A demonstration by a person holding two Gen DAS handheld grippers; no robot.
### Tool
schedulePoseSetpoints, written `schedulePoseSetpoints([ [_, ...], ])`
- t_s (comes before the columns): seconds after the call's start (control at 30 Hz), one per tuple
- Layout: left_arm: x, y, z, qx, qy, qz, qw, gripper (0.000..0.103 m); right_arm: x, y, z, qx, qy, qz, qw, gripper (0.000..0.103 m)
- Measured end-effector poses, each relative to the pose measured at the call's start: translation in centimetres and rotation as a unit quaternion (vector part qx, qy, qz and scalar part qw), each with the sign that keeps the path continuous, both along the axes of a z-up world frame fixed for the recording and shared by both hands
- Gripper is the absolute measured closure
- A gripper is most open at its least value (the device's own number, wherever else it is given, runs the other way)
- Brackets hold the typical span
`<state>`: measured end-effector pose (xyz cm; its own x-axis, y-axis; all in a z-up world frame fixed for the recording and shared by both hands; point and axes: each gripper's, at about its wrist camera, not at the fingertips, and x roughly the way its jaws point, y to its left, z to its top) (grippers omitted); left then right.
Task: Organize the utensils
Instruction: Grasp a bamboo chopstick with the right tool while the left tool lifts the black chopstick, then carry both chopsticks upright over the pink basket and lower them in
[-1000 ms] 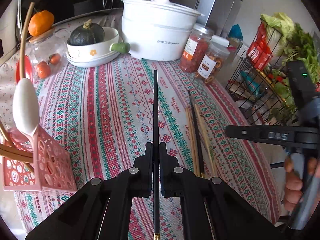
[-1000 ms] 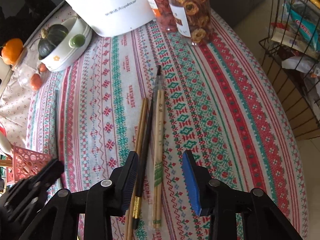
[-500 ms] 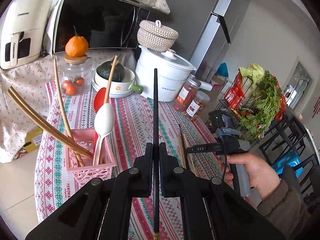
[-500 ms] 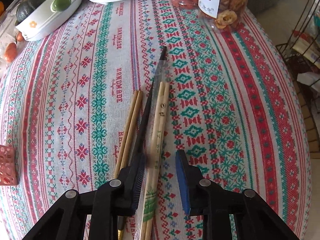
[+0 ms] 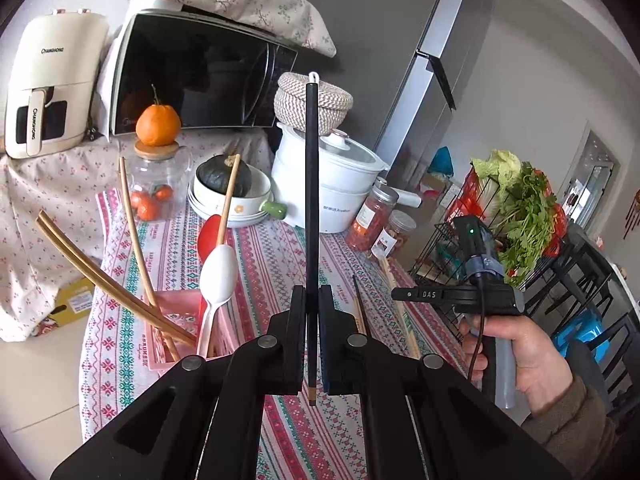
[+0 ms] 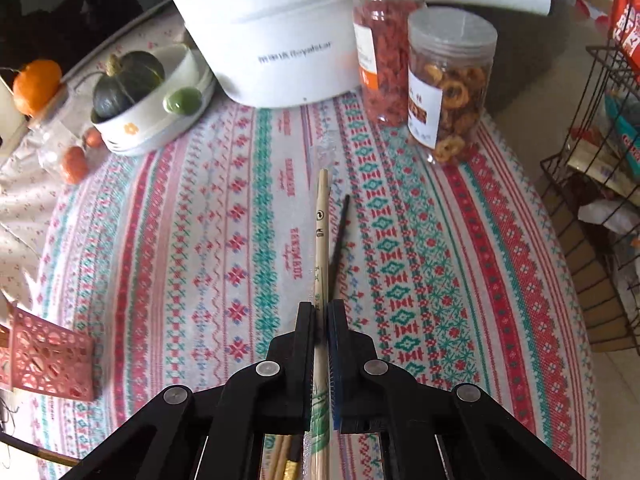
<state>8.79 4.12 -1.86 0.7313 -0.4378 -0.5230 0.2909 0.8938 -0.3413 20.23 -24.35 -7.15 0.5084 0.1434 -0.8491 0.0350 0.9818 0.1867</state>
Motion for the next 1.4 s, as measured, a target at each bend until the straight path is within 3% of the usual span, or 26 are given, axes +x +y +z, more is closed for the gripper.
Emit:
schedulePoseSetpoints([
  [0.23,-0.7,0.5,1.4,-0.001,-0.023,0.002,0.9997,0.098,-2.1,2.5,5.2,0.059,-0.125,0.031,0.99,0.099],
  [0.43,-1.3,2.4,3.6,0.019,-0.059,0.031,0.9976,0.098,-5.7,3.4,9.1,0.129,-0.268,0.031,0.954,0.099],
  [0.57,-1.4,4.2,4.5,0.021,-0.076,0.06,0.9951,0.098,-7.9,4.9,11.2,0.12,-0.327,0.037,0.936,0.099],
  [0.83,-0.8,7.2,4.7,0.014,-0.072,0.109,0.9914,0.098,-9.0,5.7,11.5,0.121,-0.351,0.043,0.927,0.099],
  [1.13,0.3,8.0,3.0,0.03,-0.051,0.127,0.9901,0.098,-9.4,6.3,10.9,0.109,-0.367,0.017,0.924,0.099],
  [1.4,1.7,8.4,1.1,0.049,-0.016,0.13,0.9902,0.098,-10.0,10.1,10.5,0.088,-0.393,0.03,0.915,0.098],
])
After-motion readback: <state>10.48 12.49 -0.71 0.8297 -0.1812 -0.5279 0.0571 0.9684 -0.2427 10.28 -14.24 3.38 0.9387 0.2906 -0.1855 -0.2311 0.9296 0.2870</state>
